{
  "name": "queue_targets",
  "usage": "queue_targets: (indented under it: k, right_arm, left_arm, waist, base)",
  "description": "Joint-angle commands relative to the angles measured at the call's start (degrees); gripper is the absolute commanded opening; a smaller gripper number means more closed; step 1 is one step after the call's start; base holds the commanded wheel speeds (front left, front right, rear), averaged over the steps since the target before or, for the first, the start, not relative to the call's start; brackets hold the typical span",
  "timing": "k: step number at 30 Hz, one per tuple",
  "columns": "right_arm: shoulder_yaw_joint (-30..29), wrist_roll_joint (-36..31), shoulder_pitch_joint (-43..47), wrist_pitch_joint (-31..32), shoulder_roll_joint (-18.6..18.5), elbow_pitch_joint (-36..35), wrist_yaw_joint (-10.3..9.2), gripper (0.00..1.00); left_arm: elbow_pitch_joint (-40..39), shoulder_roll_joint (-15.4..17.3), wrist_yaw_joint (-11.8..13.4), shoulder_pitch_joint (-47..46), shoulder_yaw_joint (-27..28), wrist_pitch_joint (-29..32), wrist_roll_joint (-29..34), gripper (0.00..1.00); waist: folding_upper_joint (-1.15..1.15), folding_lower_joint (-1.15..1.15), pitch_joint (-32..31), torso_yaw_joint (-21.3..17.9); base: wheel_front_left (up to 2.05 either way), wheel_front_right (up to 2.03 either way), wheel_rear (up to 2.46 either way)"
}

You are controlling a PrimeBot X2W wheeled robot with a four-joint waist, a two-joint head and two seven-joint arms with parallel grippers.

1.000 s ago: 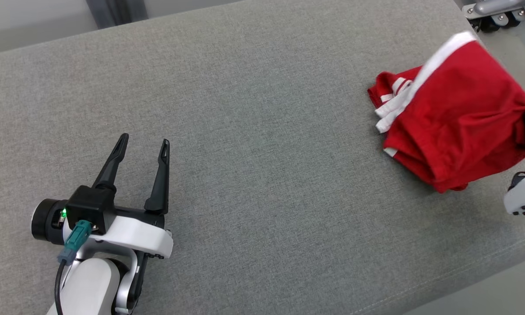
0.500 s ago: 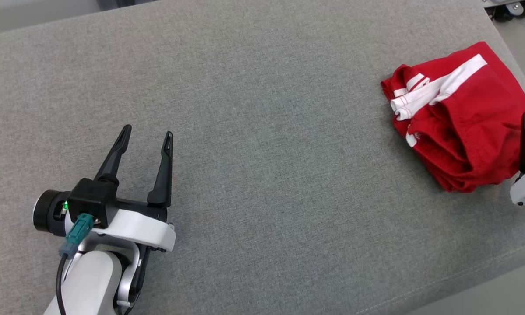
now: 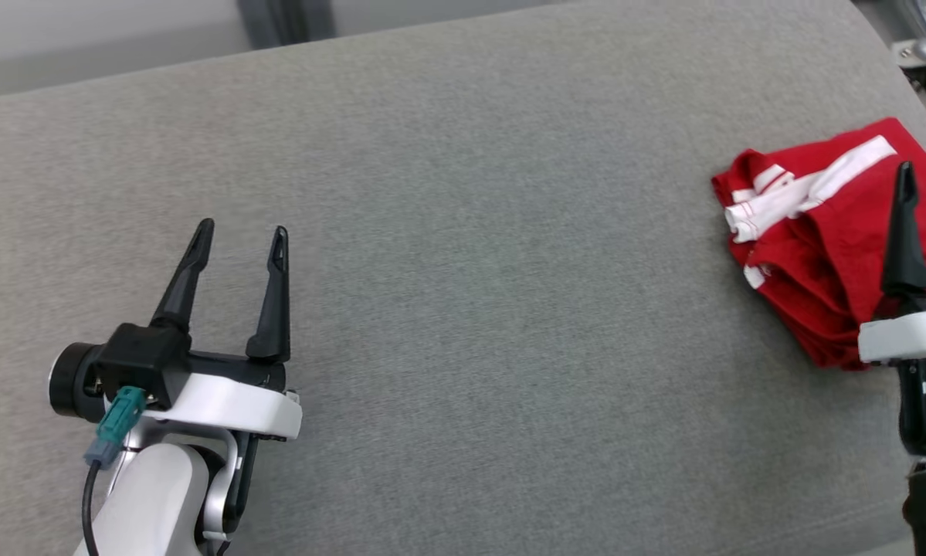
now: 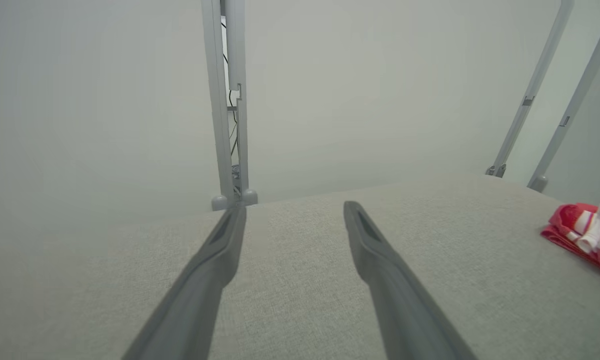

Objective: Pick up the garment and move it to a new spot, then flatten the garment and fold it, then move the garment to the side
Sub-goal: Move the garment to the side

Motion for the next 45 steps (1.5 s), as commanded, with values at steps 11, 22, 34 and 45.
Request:
queue_targets:
  k: [11, 22, 34, 45]
  right_arm:
    - [4.0, -3.3, 12.3, 5.6, 4.5, -19.6, -0.04, 1.00]
    - [4.7, -3.3, 21.3, 9.9, 5.4, -23.1, -0.04, 1.00]
    - [3.4, -0.7, 30.2, 11.2, 5.4, -24.4, -0.04, 1.00]
    - [4.0, -2.3, 31.8, 11.7, 5.4, -24.9, -0.04, 1.00]
  left_arm:
    - [-0.9, -1.0, 1.6, 5.0, 2.1, -2.8, -1.4, 1.00]
    - [-2.6, -0.6, 0.7, 10.5, 1.3, -3.3, -1.0, 1.00]
    - [-2.0, 0.7, -0.2, 16.2, 1.7, -3.0, -3.0, 1.00]
    - [-0.3, 0.2, -1.2, 17.9, 5.6, -3.5, -2.8, 1.00]
  waist:
    - [0.00, 0.00, -8.3, 10.9]
    - [0.00, 0.00, -14.2, 13.7]
    - [0.00, 0.00, -19.4, 13.7]
    - [0.00, 0.00, -21.1, 14.5]
  base:
    - [0.00, 0.00, 0.00]
    - [0.00, 0.00, 0.00]
    - [0.00, 0.00, 0.00]
    - [0.00, 0.00, 0.00]
